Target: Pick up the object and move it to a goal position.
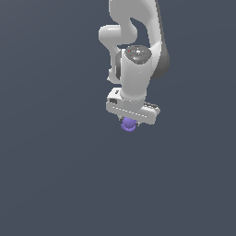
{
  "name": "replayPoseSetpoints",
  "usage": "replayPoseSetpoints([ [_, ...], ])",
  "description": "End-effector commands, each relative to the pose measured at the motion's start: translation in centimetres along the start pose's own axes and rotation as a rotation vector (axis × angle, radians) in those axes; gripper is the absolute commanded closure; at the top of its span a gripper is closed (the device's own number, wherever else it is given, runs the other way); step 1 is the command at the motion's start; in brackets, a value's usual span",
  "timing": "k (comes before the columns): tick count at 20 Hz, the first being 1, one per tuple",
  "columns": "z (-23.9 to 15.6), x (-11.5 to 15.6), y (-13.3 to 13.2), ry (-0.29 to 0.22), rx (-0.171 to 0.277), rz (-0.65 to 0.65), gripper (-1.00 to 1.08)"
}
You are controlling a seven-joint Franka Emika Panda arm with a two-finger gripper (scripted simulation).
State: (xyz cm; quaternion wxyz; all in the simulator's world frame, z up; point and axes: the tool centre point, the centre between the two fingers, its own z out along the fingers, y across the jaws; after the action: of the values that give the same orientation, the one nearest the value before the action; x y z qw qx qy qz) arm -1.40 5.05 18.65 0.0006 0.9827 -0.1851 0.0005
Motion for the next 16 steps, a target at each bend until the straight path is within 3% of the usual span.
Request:
replayPoseSetpoints([
  [1,-2.4,-0.4,-2.0,0.000,-0.001,0.001,1.08],
  [8,-7.2,-1.1,-6.4,-0.001,0.000,0.001,1.08],
  [16,-9.6,-1.2,-8.6,-0.001,0.001,0.000,1.08],
])
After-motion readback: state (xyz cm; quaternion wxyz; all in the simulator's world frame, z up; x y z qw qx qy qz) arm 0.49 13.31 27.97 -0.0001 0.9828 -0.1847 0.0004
